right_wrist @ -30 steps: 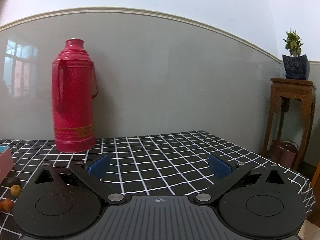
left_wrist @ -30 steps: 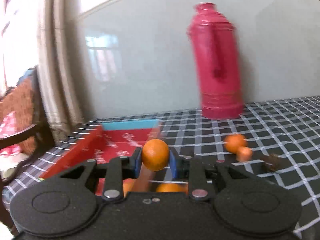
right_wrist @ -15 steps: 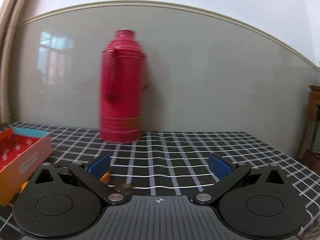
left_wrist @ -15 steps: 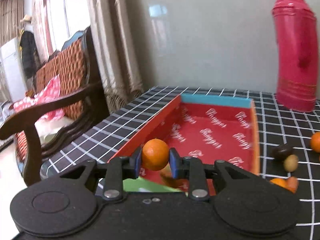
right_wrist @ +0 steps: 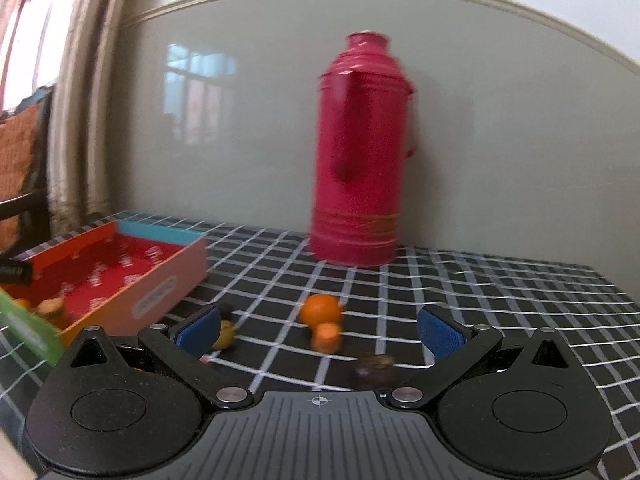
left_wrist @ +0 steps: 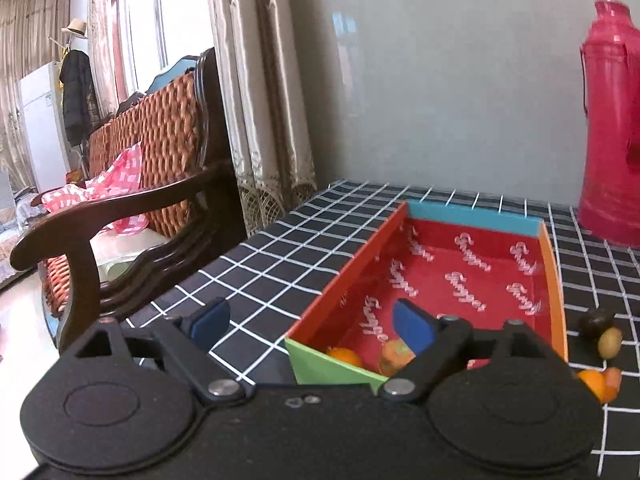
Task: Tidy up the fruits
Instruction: 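Carry the orange with the left tool into the red box and release, then close the right tool on the carrot piece beside the box, then carry the carrot piece with the right tool into the box and release, then move the left tool to the small orange and close its fingers on it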
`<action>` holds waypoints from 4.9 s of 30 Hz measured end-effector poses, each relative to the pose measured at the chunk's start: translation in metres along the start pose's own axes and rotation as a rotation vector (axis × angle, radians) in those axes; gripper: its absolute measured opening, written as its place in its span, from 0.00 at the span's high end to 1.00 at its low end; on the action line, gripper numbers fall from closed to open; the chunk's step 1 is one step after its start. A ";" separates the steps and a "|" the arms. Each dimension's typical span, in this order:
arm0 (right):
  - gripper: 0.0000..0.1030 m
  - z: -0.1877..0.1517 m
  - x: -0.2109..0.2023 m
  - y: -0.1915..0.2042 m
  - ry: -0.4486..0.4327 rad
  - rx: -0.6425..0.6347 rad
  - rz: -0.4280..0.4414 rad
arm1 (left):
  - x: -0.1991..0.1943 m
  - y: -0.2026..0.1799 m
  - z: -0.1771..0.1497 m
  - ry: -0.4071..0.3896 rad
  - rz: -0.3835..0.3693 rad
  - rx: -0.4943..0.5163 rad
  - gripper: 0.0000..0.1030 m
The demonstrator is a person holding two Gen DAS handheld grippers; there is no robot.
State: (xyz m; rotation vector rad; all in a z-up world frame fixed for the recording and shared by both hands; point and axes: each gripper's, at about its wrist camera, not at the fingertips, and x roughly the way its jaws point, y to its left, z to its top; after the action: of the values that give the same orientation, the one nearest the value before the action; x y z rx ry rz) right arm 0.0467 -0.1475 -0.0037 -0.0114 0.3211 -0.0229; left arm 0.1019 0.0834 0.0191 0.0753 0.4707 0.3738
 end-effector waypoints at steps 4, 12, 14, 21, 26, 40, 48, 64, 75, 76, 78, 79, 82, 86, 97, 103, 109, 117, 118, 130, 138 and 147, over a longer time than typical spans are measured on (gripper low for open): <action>0.00 -0.001 0.012 0.007 0.039 -0.036 0.130 | 0.000 0.010 0.003 -0.009 0.004 -0.012 0.18; 0.00 -0.010 0.032 0.019 0.114 -0.141 0.273 | 0.004 0.028 0.005 -0.005 0.037 -0.045 0.16; 0.00 -0.011 0.038 0.021 0.134 -0.142 0.290 | 0.005 0.032 0.005 0.002 0.041 -0.056 0.16; 0.23 -0.010 0.049 0.018 0.188 -0.114 0.345 | 0.004 0.046 0.008 -0.013 0.086 -0.104 0.12; 0.30 -0.011 0.058 0.022 0.234 -0.137 0.375 | 0.006 0.055 0.008 -0.008 0.102 -0.108 0.11; 0.56 -0.002 0.073 0.015 0.256 -0.074 0.456 | 0.013 0.066 0.007 0.023 0.131 -0.123 0.06; 0.75 -0.002 0.075 0.012 0.278 -0.010 0.502 | 0.013 0.064 0.007 0.034 0.134 -0.120 0.06; 0.78 -0.012 0.066 0.027 0.279 -0.166 0.451 | 0.011 0.057 0.006 0.028 0.132 -0.103 0.06; 0.78 0.027 0.029 0.030 0.068 0.062 0.572 | 0.011 0.062 0.006 0.030 0.141 -0.114 0.06; 0.78 0.028 0.029 0.040 0.069 0.054 0.598 | 0.012 0.063 0.006 0.034 0.144 -0.114 0.06; 0.78 0.027 0.028 0.062 0.070 0.004 0.623 | 0.013 0.064 0.007 0.044 0.144 -0.122 0.06; 0.78 0.026 0.027 0.074 0.070 -0.029 0.629 | 0.014 0.065 0.007 0.048 0.144 -0.124 0.06; 0.78 0.021 0.026 0.096 0.059 -0.103 0.628 | 0.014 0.064 0.007 0.050 0.143 -0.124 0.06; 0.77 0.015 0.027 0.107 0.054 -0.140 0.621 | 0.012 0.061 0.006 0.046 0.136 -0.119 0.06; 0.00 0.023 0.008 0.056 -0.101 -0.025 0.308 | 0.004 0.047 0.008 0.020 0.095 -0.102 0.06; 0.00 0.025 -0.001 0.017 -0.143 0.049 -0.004 | -0.016 0.017 0.007 -0.045 -0.022 -0.050 0.06; 0.00 0.018 0.002 -0.012 -0.092 0.058 -0.340 | -0.051 -0.032 -0.003 -0.168 -0.159 0.057 0.06; 0.00 0.011 -0.009 -0.057 -0.024 0.115 -0.514 | -0.082 -0.088 -0.024 -0.202 -0.329 0.165 0.06; 0.00 0.010 -0.009 -0.063 -0.006 0.124 -0.525 | -0.084 -0.095 -0.028 -0.202 -0.341 0.182 0.06; 0.00 0.004 -0.005 -0.085 0.073 0.130 -0.584 | -0.082 -0.138 -0.056 -0.139 -0.354 0.306 0.07; 0.00 0.005 -0.002 -0.075 0.069 0.114 -0.504 | -0.070 -0.137 -0.057 -0.070 -0.349 0.284 0.13; 0.00 0.006 -0.005 -0.072 0.053 0.116 -0.446 | -0.052 -0.142 -0.053 0.030 -0.398 0.231 0.29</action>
State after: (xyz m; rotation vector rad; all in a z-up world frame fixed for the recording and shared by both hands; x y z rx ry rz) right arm 0.0425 -0.2196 0.0047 0.0333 0.3644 -0.4847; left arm 0.0825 -0.0688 -0.0281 0.1967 0.5436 -0.0713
